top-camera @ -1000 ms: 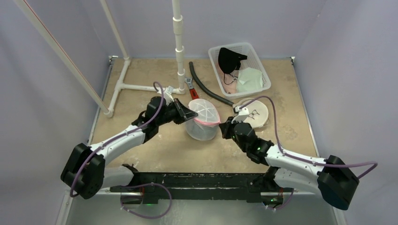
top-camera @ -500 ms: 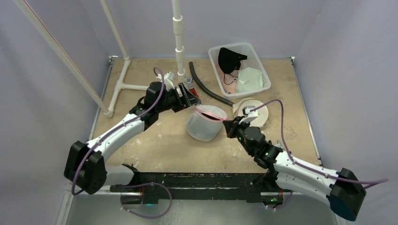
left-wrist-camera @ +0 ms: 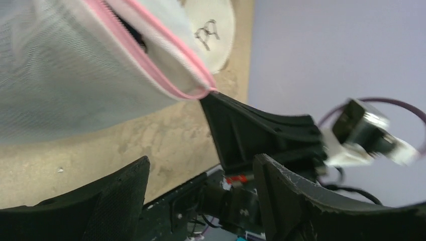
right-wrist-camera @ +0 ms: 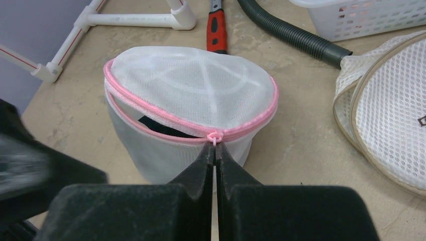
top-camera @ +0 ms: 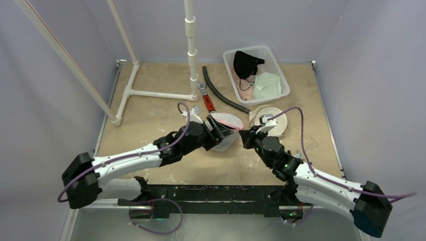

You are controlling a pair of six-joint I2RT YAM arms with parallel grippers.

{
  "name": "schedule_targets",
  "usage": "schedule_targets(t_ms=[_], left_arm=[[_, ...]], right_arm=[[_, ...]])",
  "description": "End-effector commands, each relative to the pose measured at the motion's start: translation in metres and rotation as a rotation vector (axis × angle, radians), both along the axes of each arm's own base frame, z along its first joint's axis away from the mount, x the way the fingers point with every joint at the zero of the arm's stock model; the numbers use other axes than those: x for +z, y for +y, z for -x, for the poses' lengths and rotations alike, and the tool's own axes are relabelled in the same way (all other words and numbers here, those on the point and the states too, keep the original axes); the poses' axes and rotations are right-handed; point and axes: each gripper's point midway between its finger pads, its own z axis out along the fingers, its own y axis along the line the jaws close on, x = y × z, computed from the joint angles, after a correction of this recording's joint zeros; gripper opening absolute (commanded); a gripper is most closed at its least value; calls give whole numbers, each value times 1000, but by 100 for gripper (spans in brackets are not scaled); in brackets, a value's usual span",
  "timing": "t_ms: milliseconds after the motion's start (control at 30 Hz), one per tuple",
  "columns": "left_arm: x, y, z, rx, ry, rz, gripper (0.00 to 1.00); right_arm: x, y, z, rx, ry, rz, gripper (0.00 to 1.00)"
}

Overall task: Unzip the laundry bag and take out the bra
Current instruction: Unzip the laundry bag at the center of the board.

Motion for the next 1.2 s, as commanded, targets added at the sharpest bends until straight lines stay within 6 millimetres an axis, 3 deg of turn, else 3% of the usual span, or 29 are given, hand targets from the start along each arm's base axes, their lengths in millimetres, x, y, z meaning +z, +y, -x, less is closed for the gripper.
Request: schedule_targets(t_ms=[0, 67, 333, 633, 800, 1033, 1167], left_arm=[[15, -16, -32, 152, 19, 56, 74], [9, -20, -41, 182, 23, 38, 79], [3, -42, -60, 207, 33, 2, 79], [-22, -50, -61, 187, 64, -59, 74], [-38, -47, -69, 195, 67, -93, 56], [-55, -35, -77, 180, 55, -116, 1], [-45, -23, -80, 136, 4, -126, 0]], right_arm=[[7, 3, 1, 22, -27, -9, 0], [8, 5, 2, 29, -27, -7, 0], [6, 8, 4, 50, -25, -7, 0], [10, 10, 6, 70, -36, -12, 0], [11, 15, 9, 92, -42, -16, 0], [16, 19, 12, 125, -60, -23, 0], [17, 25, 14, 157, -67, -28, 0]])
